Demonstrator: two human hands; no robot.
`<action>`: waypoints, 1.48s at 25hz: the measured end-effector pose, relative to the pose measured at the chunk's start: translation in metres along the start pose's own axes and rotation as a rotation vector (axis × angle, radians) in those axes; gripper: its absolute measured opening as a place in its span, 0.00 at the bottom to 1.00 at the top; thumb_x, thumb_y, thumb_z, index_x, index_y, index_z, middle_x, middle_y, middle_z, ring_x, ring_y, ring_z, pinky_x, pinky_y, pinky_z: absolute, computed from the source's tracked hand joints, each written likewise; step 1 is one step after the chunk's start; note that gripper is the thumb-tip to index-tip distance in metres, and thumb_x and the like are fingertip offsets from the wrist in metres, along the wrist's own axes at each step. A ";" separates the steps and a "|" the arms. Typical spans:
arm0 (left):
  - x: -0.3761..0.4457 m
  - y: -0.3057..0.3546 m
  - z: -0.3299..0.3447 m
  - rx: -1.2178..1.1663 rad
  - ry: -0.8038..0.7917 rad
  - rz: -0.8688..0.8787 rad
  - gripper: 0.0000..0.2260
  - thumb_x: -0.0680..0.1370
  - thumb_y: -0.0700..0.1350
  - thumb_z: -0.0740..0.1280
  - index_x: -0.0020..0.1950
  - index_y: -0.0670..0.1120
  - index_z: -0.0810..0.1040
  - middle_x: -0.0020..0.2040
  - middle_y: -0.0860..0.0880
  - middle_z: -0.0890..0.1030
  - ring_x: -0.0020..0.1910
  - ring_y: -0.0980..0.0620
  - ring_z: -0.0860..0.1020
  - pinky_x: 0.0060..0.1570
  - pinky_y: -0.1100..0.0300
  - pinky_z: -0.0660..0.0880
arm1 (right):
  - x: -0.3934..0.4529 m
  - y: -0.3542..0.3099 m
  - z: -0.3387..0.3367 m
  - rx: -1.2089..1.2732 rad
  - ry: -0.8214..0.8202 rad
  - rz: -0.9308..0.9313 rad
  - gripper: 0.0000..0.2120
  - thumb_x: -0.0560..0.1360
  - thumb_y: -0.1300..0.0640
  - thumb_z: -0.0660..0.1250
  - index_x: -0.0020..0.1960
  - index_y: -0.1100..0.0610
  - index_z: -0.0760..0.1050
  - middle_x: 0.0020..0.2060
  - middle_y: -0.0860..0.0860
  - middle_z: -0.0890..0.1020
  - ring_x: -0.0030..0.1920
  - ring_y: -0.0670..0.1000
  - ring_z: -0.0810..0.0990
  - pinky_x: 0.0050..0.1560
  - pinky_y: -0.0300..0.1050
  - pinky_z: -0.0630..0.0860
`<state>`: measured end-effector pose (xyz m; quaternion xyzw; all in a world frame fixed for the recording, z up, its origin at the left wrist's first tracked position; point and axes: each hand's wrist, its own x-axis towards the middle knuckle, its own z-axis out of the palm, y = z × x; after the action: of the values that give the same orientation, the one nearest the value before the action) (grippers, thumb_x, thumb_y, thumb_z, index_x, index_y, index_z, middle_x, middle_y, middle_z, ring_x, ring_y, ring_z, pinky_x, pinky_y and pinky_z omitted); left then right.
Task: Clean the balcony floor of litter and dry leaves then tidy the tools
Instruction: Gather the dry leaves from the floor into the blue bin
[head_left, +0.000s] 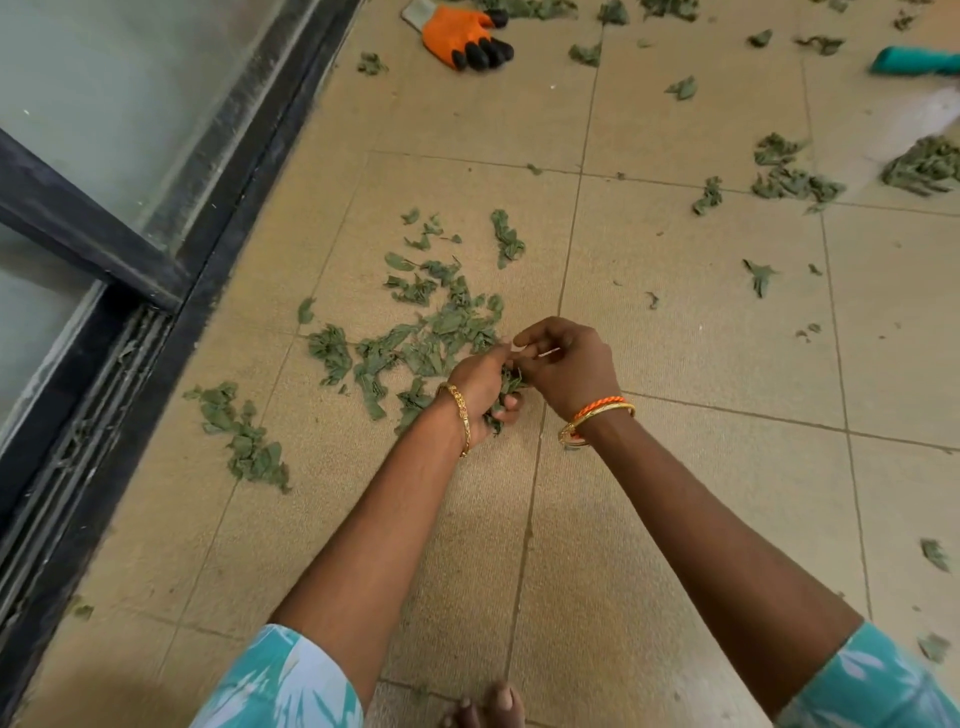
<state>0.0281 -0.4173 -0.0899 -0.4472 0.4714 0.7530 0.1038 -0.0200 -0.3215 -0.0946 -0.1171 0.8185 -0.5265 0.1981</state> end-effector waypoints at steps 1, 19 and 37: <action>0.001 -0.001 0.001 0.028 -0.011 0.009 0.11 0.83 0.47 0.57 0.47 0.42 0.74 0.35 0.46 0.74 0.16 0.58 0.64 0.16 0.71 0.57 | 0.000 0.003 -0.004 -0.037 0.022 -0.031 0.06 0.70 0.65 0.72 0.43 0.56 0.79 0.33 0.50 0.80 0.34 0.48 0.80 0.38 0.39 0.80; 0.006 0.011 -0.024 0.009 0.068 0.036 0.15 0.81 0.46 0.58 0.35 0.45 0.66 0.31 0.50 0.69 0.14 0.58 0.61 0.15 0.73 0.53 | 0.112 0.035 0.003 -0.604 0.017 -0.196 0.24 0.79 0.59 0.56 0.73 0.66 0.57 0.72 0.66 0.57 0.73 0.63 0.55 0.74 0.51 0.53; -0.001 0.017 -0.044 -0.036 0.160 -0.020 0.16 0.80 0.52 0.58 0.35 0.45 0.68 0.30 0.49 0.68 0.17 0.55 0.69 0.15 0.72 0.53 | 0.108 -0.003 0.030 -0.444 0.087 -0.275 0.11 0.73 0.70 0.64 0.54 0.64 0.80 0.50 0.59 0.83 0.51 0.53 0.81 0.53 0.35 0.74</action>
<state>0.0437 -0.4618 -0.0854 -0.5123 0.4599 0.7223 0.0652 -0.1034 -0.3901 -0.1243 -0.2450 0.8982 -0.3603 0.0589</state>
